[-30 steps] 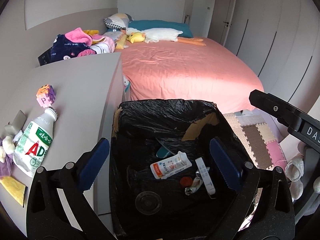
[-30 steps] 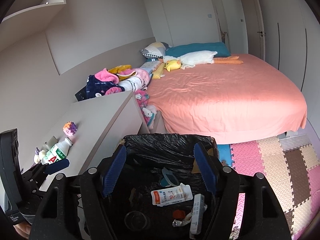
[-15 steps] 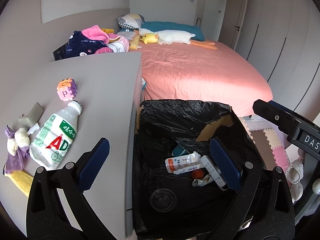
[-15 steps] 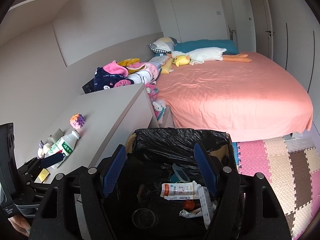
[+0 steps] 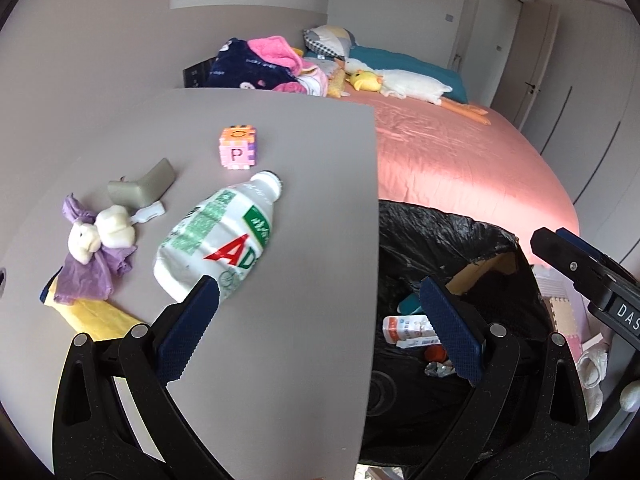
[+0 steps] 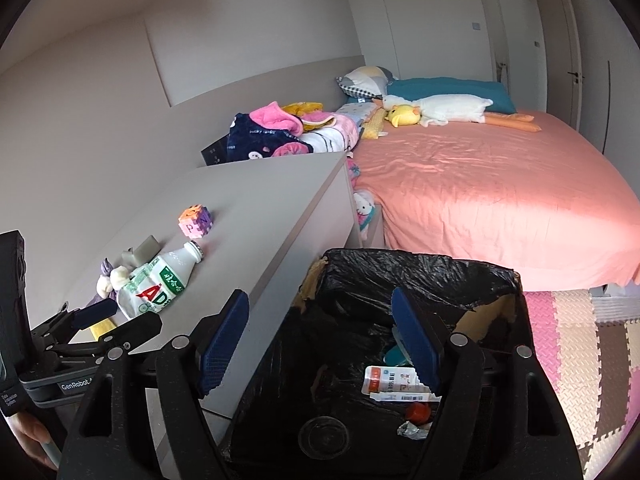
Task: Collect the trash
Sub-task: 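Move both grippers back to the desk toward the wrapper and bottle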
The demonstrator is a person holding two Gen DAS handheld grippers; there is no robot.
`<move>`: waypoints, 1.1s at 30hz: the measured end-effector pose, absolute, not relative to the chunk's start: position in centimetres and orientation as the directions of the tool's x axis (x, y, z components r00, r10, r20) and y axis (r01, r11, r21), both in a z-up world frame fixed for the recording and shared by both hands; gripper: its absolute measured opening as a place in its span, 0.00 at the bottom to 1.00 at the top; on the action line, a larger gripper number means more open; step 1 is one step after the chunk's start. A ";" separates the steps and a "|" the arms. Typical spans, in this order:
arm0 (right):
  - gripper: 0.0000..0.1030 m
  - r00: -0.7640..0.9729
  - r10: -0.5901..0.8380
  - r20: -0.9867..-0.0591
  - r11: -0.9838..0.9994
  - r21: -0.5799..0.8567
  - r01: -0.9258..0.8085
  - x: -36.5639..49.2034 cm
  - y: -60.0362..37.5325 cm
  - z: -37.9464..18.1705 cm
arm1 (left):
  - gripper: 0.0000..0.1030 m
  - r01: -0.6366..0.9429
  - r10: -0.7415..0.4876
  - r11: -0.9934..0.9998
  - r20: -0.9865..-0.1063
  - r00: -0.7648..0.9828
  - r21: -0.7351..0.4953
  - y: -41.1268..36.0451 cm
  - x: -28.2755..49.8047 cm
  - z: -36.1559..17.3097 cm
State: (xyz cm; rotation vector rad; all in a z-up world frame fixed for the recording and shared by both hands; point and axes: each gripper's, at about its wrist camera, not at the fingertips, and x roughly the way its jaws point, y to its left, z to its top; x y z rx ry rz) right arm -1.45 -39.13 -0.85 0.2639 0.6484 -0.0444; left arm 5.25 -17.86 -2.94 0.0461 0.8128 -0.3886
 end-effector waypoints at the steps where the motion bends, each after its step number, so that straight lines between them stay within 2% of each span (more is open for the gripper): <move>1: 0.72 0.797 0.048 -0.603 0.967 0.228 0.114 -1.2 -38.7 -0.9 | 0.94 0.338 -0.310 0.935 -0.717 0.624 -0.110 -17.2 5.3 -3.0; 8: 0.72 0.788 0.099 -0.608 0.972 0.228 0.054 0.4 -35.3 -1.2 | 0.94 0.228 -0.231 0.968 -0.727 0.647 -0.105 -13.3 5.3 -3.5; 16: 0.82 0.776 0.152 -0.612 0.971 0.239 -0.002 2.2 -31.9 -1.4 | 0.94 0.058 -0.115 0.993 -0.751 0.650 -0.102 -8.4 5.7 -4.1; 27: 0.84 0.749 0.201 -0.631 0.964 0.264 -0.036 4.3 -28.0 -1.6 | 0.94 -0.162 -0.082 0.963 -0.803 0.590 -0.217 -3.1 7.7 -6.1; 33: 0.84 0.739 0.201 -0.643 0.966 0.255 -0.041 5.1 -26.9 -1.9 | 0.94 -0.193 -0.053 0.962 -0.827 0.560 -0.193 -2.7 8.8 -7.0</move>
